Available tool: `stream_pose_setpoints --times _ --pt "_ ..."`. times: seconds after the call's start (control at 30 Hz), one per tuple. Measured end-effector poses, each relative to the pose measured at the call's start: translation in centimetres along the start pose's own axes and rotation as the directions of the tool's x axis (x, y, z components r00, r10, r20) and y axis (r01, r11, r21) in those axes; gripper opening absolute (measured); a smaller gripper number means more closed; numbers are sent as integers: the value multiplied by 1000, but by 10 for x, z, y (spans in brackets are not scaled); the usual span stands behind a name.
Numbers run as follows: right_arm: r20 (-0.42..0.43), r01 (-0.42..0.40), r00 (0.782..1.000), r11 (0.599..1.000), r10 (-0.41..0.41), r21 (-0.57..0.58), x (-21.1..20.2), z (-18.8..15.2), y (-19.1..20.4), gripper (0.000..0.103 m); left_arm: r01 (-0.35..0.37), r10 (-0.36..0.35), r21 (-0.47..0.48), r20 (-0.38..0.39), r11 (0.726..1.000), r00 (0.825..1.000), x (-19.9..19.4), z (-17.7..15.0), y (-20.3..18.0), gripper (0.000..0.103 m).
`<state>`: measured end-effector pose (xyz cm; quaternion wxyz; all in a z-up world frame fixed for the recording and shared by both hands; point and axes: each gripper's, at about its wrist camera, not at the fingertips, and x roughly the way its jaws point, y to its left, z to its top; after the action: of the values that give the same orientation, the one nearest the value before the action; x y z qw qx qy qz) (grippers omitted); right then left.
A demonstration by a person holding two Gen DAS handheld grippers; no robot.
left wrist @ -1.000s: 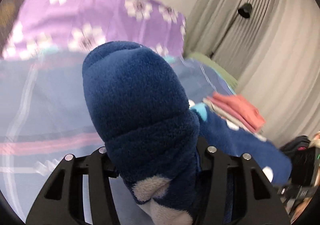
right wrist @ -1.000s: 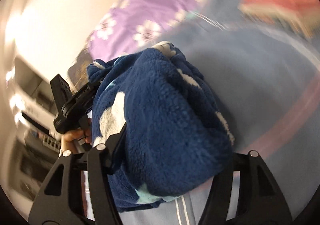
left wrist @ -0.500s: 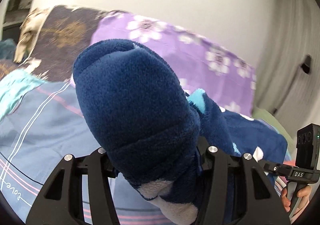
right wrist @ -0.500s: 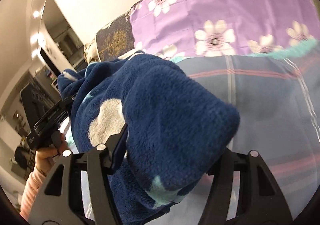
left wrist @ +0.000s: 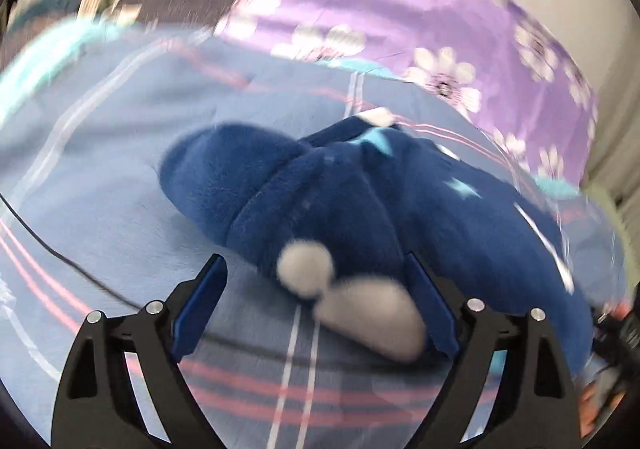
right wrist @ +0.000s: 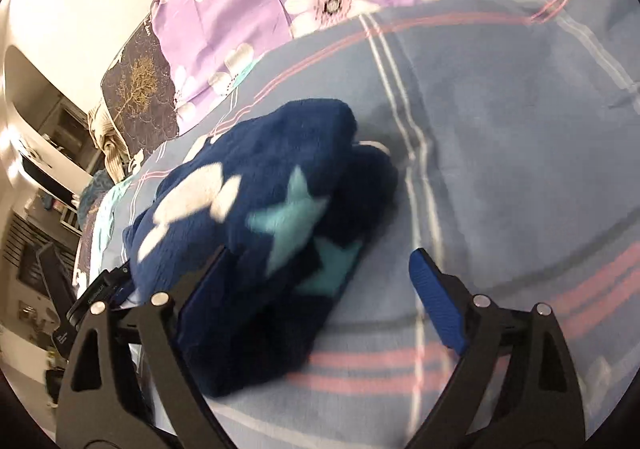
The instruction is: Fold small clothes
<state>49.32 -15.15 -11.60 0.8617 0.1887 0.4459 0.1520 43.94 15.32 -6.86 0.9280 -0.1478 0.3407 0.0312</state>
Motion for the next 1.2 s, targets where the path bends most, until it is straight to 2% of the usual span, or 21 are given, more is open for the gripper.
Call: stream_pose_setpoints --times 0.1,0.17,0.23,0.3,0.4,0.53,0.6,0.67,0.87,0.93,1.03,1.1,1.2 --pt "86 110 992 981 -97 -160 -57 -42 23 94 57 -64 133 47 989 997 -49 -31 -20 92" --pt "193 209 968 938 -159 -276 -103 -78 39 99 66 -90 222 99 973 991 -84 -60 -38 99" --pt "266 257 949 907 -172 -332 -138 -104 50 101 75 -122 305 138 949 983 -119 -89 -52 101" --pt "336 285 926 898 -169 -336 -178 -130 58 101 84 -155 362 171 928 973 -156 -118 -67 102" --pt "391 318 902 896 -184 -311 -218 -155 70 101 85 -177 402 198 912 964 -203 -149 -86 102" --pt "445 355 874 881 -194 -312 -269 -192 86 101 81 -194 411 242 908 951 -257 -177 -101 102" --pt "448 355 873 880 -192 -316 -284 -205 90 101 70 -198 412 276 908 940 -282 -189 -105 102" --pt "435 340 882 885 -182 -320 -298 -219 91 101 50 -189 413 304 909 934 -301 -199 -107 102" --pt "428 305 889 909 -164 -285 -326 -246 90 101 -91 -90 421 390 902 917 -342 -224 -115 102" --pt "435 313 885 906 -169 -286 -331 -253 92 101 -98 -83 424 388 901 918 -351 -230 -116 102" --pt "437 322 882 901 -174 -290 -335 -262 93 101 -60 -105 403 376 913 921 -362 -236 -111 102" --pt "433 316 885 903 -171 -291 -340 -268 93 101 -69 -91 388 378 919 921 -367 -241 -109 102" --pt "431 314 886 904 -171 -288 -344 -273 93 101 -87 -76 397 378 913 923 -372 -247 -110 102"
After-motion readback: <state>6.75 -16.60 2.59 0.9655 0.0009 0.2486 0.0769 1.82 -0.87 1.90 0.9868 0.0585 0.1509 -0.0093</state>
